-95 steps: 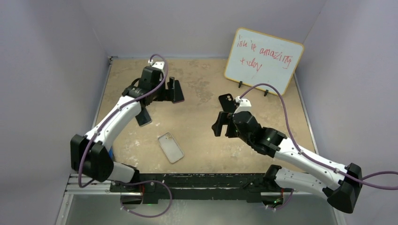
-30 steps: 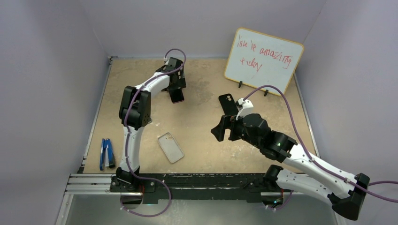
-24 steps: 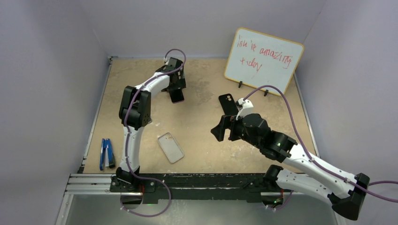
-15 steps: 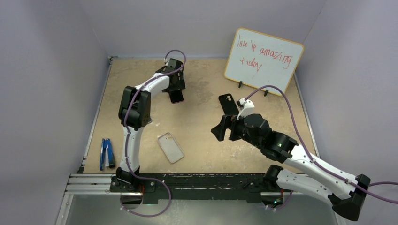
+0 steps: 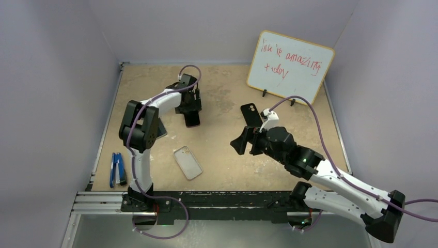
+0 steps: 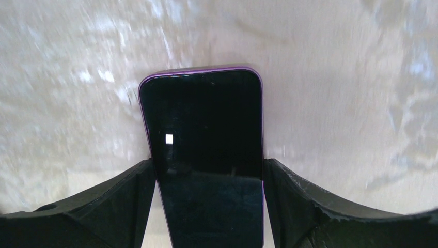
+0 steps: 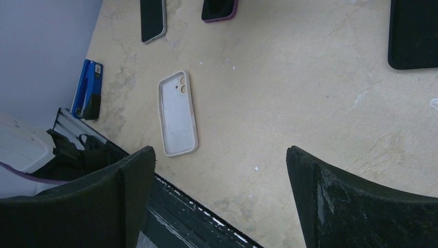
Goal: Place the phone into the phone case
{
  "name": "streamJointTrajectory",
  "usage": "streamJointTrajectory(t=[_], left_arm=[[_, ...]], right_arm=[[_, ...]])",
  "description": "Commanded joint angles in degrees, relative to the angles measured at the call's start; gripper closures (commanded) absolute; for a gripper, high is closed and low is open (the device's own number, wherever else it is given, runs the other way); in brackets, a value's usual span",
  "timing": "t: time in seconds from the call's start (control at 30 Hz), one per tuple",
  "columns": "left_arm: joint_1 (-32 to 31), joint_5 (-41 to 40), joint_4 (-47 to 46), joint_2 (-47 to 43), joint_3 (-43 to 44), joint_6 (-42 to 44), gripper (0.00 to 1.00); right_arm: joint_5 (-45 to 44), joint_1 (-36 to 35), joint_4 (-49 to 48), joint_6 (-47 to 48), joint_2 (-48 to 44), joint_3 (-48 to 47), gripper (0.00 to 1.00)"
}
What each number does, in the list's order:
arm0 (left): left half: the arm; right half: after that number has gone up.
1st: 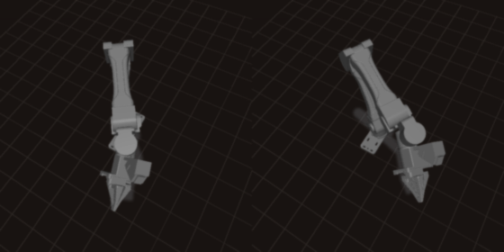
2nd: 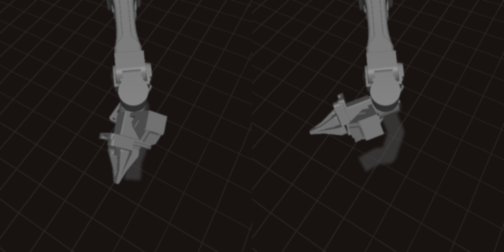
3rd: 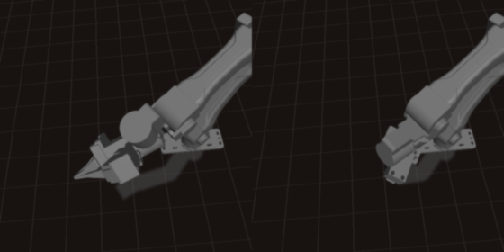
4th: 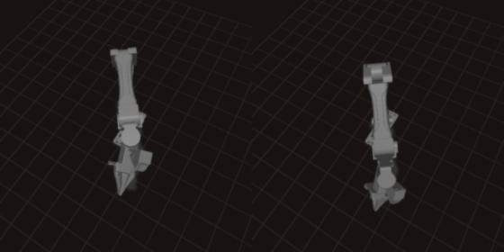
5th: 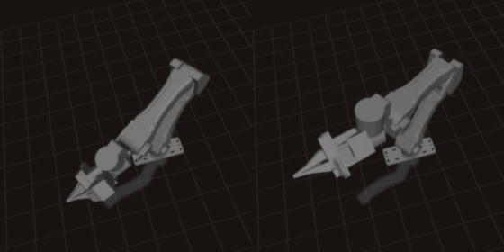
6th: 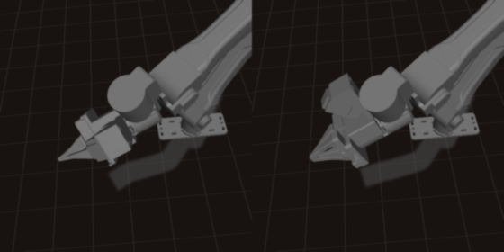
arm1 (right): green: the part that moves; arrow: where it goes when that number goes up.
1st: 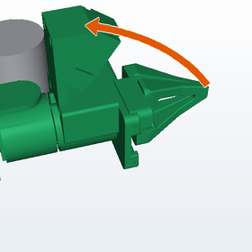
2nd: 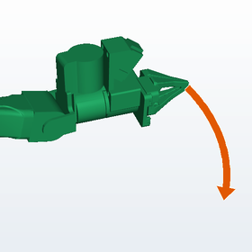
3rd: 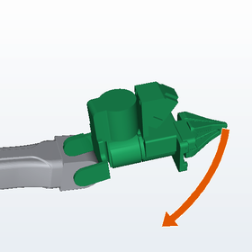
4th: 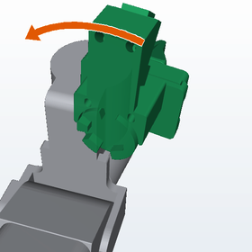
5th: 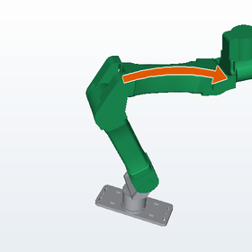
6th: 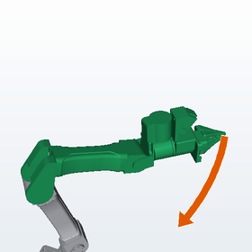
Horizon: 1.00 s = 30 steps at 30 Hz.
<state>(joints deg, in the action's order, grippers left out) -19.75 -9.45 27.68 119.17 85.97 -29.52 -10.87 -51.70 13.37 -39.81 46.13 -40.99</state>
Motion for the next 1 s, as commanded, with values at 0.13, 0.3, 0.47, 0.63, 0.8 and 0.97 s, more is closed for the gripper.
streamJointTrajectory(t=[0.13,0.3,0.47,0.63,0.8,0.97], left_arm=[[-3.0,11.4,-7.5,-12.1,-16.2,-4.7,0.44],[-4.1,19.1,-14.8,-17.4,-25.3,-8.3,0.45],[-5.1,24.6,-20.1,-22.0,-30.6,-11.4,0.47],[-5.7,29.0,-25.4,-25.9,-35.4,-15.2,0.49],[-6.9,32.0,-29.5,-28.8,-38.3,-17.7,0.50],[-7.7,33.3,-31.7,-30.7,-40.5,-19.1,0.51]], right_arm=[[0.9,-0.1,-10.6,-6.5,5.0,6.0,0.08],[0.8,-0.1,-15.1,-9.1,10.4,8.3,0.16],[-0.5,-0.2,-21.3,-13.2,15.0,11.6,0.26],[-0.5,-0.2,-28.4,-15.8,18.9,13.3,0.36],[-0.5,-0.1,-32.8,-13.8,22.0,11.6,0.41],[1.9,-0.1,-35.4,-14.1,26.8,10.1,0.44]])
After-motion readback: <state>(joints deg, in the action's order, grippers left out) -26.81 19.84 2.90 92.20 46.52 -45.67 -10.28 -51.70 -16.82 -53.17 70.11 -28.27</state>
